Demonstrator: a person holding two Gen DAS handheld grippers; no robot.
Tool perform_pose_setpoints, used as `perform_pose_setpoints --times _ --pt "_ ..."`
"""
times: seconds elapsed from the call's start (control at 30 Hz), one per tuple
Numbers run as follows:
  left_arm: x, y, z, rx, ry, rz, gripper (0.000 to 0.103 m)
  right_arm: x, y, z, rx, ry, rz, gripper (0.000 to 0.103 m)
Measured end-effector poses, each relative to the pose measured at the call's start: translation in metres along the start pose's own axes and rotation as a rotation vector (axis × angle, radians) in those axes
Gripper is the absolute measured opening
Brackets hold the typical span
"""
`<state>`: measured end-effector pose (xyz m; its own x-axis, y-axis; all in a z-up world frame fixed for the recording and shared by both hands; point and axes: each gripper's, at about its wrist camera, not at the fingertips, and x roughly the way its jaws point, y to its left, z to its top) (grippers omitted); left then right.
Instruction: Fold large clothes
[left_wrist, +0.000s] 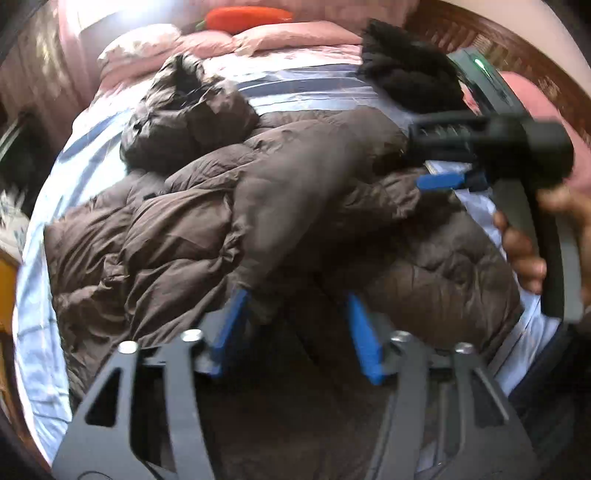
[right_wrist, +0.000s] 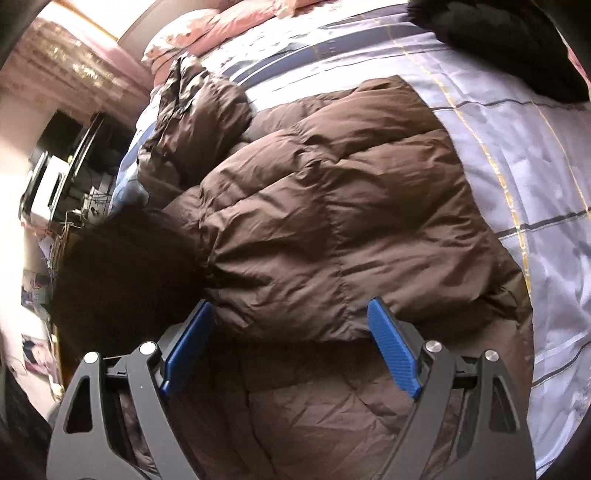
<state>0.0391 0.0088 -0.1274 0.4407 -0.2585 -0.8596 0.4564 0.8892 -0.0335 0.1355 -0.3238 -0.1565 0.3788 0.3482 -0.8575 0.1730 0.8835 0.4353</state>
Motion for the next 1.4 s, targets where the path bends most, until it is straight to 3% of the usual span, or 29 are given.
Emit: perform_pose_setpoints --times 0.1,0.2,0.33,0.4,0.47,0.53,0.6,0.67,0.73,0.87,0.9,0.93,0.97,1.0,1.1,1.27,1.33,1.4 --pt "-0.02 0.012 -0.003 -0.036 -0.043 0.0 0.072 -0.001 -0.003 0.0 0.017 0.001 0.017 0.086" --pt "-0.024 0.057 0.012 -0.173 -0.056 0.089 0.077 0.002 -0.008 -0.002 0.066 0.02 0.046 0.086" --pt "-0.002 0.131 0.002 -0.419 0.08 0.162 0.077 0.004 -0.023 -0.008 0.17 0.055 0.109 0.086" --pt "0.019 0.158 -0.009 -0.477 0.195 0.292 0.077 0.003 -0.027 -0.013 0.219 0.037 0.197 0.086" --pt "0.038 0.175 -0.02 -0.512 0.291 0.371 0.077 0.003 -0.027 -0.017 0.242 0.022 0.247 0.086" --pt "0.056 0.186 -0.032 -0.553 0.358 0.355 0.078 0.002 -0.025 -0.021 0.252 -0.003 0.229 0.086" --pt "0.068 0.19 -0.035 -0.543 0.391 0.382 0.083 -0.004 -0.032 -0.032 0.321 -0.069 0.194 0.086" --pt "0.077 0.191 -0.035 -0.501 0.417 0.445 0.089 -0.003 -0.042 -0.039 0.379 -0.083 0.201 0.086" --pt "0.082 0.193 -0.037 -0.5 0.433 0.459 0.089 -0.001 -0.046 -0.045 0.414 -0.092 0.238 0.086" --pt "0.082 0.202 -0.04 -0.531 0.444 0.465 0.089 0.017 -0.008 -0.045 0.212 0.001 0.219 0.086" --pt "0.081 0.204 -0.041 -0.54 0.446 0.467 0.089 0.025 0.006 -0.046 0.151 0.036 0.213 0.084" --pt "0.08 0.207 -0.043 -0.55 0.45 0.471 0.09 0.03 0.015 -0.048 0.117 0.051 0.225 0.067" --pt "0.079 0.209 -0.046 -0.554 0.453 0.477 0.09 0.034 0.021 -0.049 0.083 0.062 0.248 0.049" --pt "0.078 0.212 -0.048 -0.558 0.457 0.488 0.09 0.038 0.029 -0.05 0.039 0.074 0.249 0.014" --pt "0.074 0.22 -0.055 -0.583 0.457 0.486 0.091 0.045 0.052 -0.052 -0.099 0.047 0.203 0.009" --pt "0.076 0.217 -0.054 -0.563 0.45 0.481 0.091 0.058 0.059 -0.023 -0.176 -0.055 0.139 0.01" --pt "0.08 0.21 -0.052 -0.527 0.453 0.502 0.092 0.071 0.05 -0.016 -0.193 -0.056 0.087 0.016" --pt "0.084 0.205 -0.051 -0.503 0.458 0.52 0.092 0.085 0.038 -0.016 -0.134 -0.009 0.12 0.021"
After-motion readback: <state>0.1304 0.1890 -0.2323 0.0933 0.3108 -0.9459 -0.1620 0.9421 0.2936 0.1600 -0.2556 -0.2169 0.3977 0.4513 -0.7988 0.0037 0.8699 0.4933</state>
